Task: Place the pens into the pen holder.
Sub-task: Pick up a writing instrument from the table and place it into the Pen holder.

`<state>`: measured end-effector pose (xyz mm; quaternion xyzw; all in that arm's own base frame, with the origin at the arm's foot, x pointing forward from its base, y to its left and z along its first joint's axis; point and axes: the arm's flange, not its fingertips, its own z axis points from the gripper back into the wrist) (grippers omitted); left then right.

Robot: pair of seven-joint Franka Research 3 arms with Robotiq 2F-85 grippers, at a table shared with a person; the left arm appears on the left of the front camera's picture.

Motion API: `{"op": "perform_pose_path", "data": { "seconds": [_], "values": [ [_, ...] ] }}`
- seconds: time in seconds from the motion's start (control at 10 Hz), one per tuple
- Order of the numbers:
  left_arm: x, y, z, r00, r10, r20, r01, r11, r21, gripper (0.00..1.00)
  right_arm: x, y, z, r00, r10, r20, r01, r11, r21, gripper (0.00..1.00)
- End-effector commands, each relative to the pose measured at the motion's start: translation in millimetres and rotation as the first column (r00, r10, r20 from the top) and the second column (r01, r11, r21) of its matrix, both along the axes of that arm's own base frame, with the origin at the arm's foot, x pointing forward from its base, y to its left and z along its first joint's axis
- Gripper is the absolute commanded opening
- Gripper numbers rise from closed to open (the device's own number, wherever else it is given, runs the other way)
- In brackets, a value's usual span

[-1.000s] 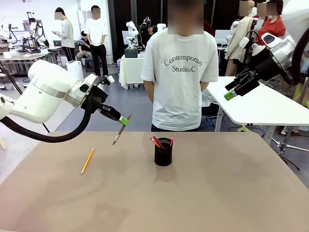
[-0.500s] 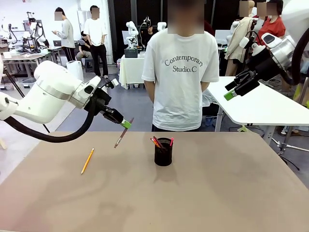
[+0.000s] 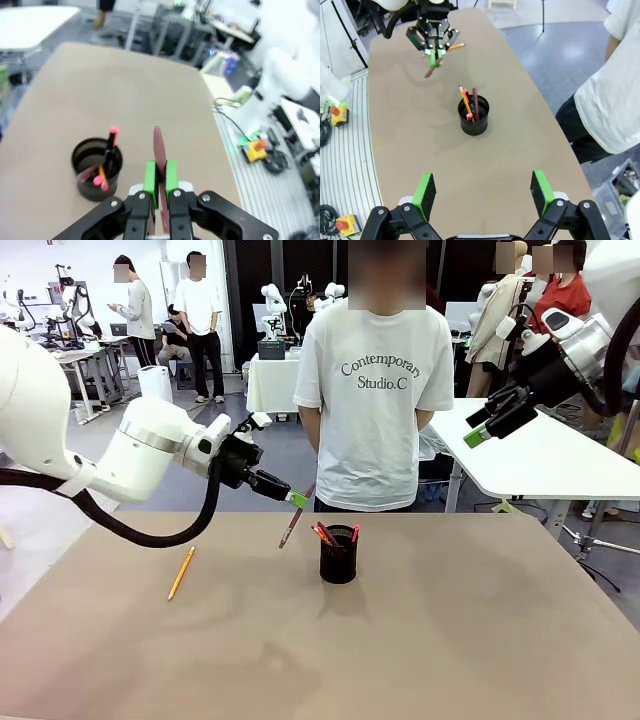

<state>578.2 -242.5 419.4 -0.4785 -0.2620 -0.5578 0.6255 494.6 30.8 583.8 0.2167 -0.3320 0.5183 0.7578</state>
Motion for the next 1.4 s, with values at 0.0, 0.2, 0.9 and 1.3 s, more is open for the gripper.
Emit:
{"op": "perform_pose_path", "data": {
  "seconds": [0.0, 0.2, 0.9, 1.3],
  "values": [
    [6.4, 24.9, 12.5, 0.986, -0.160, 0.044, 0.163, 0.983, -0.088, 0.00, -0.5, 2.3, 0.2, 1.000, -0.013, 0.005, 0.013, 1.000, -0.004, 1.00],
    [4.6, 25.8, 14.6, 0.972, -0.212, 0.100, 0.227, 0.958, -0.176, 0.00, -0.5, 2.3, 0.2, 1.000, -0.013, 0.005, 0.013, 1.000, -0.004, 1.00],
    [23.9, -9.4, -2.6, 0.947, -0.148, 0.284, 0.255, 0.886, -0.388, 0.00, -0.5, 2.3, 0.2, 1.000, -0.013, 0.005, 0.013, 1.000, -0.004, 1.00],
    [52.5, -39.2, -17.8, 0.954, -0.071, 0.291, 0.187, 0.899, -0.395, 0.00, -0.5, 2.3, 0.2, 1.000, -0.013, 0.005, 0.013, 1.000, -0.004, 1.00]
  ]
}}
